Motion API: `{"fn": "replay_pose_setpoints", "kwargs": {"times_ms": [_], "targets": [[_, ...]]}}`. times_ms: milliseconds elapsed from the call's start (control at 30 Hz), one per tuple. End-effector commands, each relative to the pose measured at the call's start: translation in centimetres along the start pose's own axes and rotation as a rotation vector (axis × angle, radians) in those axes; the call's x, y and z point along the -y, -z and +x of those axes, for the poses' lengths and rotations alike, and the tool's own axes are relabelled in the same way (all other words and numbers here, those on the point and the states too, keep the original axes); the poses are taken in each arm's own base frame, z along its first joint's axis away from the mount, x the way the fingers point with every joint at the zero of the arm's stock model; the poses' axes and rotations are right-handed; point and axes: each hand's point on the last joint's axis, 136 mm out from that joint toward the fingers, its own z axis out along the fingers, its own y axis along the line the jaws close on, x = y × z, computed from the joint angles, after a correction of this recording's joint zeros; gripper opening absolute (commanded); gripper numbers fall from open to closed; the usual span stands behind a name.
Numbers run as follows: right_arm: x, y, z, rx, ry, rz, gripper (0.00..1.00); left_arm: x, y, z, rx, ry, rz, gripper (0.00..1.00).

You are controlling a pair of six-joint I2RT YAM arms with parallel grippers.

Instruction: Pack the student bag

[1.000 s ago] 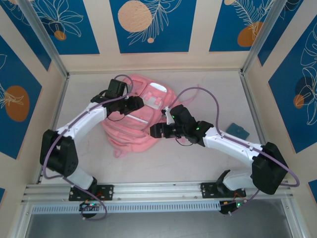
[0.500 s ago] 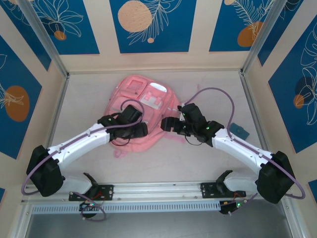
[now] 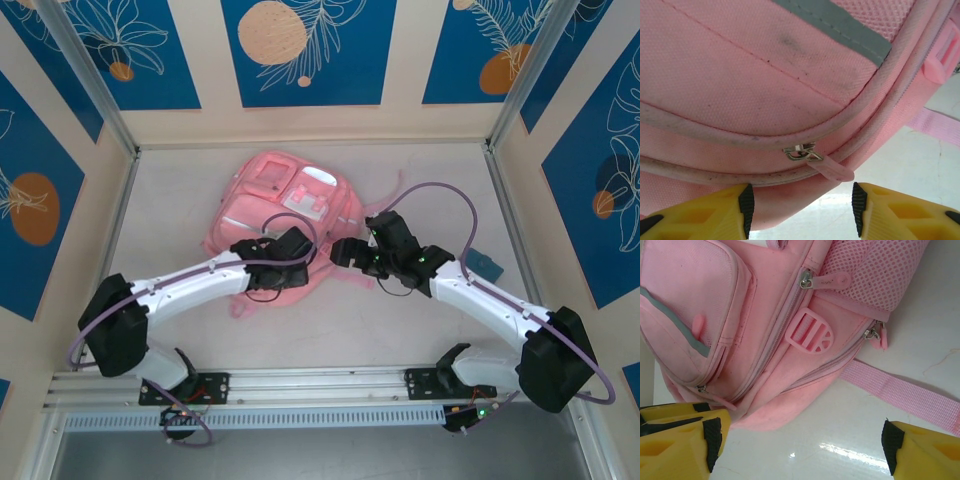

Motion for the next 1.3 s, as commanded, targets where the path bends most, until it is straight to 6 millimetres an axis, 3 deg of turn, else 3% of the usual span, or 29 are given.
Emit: {"fn": "replay_pose_setpoints", "kwargs": {"times_ms": [0,333,567,1133,1267], "targets": [[0.5,0.5,0.0,0.007,-0.018,0.020,0.85,1.2,0.6,-1.5,0.055,-0.004,0.000,0.55],[1.1,0.1,0.2,-0.008,-0.038,0.042,0.85,1.8,0.6,-2.1,0.074,-0.016,-0.013,0.59],[1.2,-0.1,0.1,-0.014,-0.042,0.048,0.85,0.0,-0.8,-1.8,0.070,-0.059,-0.130,0.51],[1.3,-0.1,0.0,-0.022,-0.059,0.056,0.84,-0.4,-0.2,-1.6,0.094,-0.057,-0.113,0.01],[0.4,-0.4,0.0,-0.042,-0.094,0.019,0.82,0.8,0.4,-1.6,0.107,-0.097,-0.016,0.00]]}}
